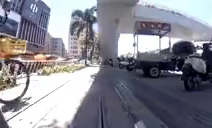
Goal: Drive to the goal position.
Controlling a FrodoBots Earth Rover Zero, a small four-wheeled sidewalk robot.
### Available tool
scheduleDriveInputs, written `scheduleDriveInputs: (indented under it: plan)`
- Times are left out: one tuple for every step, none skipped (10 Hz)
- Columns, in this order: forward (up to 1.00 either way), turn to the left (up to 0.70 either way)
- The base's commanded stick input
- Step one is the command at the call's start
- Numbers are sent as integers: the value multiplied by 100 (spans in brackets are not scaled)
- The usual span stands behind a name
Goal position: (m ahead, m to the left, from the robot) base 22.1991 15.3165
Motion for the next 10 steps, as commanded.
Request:
scheduleDriveInputs:
  plan:
    - [70, 0]
    - [70, 0]
    - [70, 0]
    - [70, 0]
    - [70, 0]
    - [70, 0]
    - [70, 0]
    - [70, 0]
    - [70, 0]
    - [70, 0]
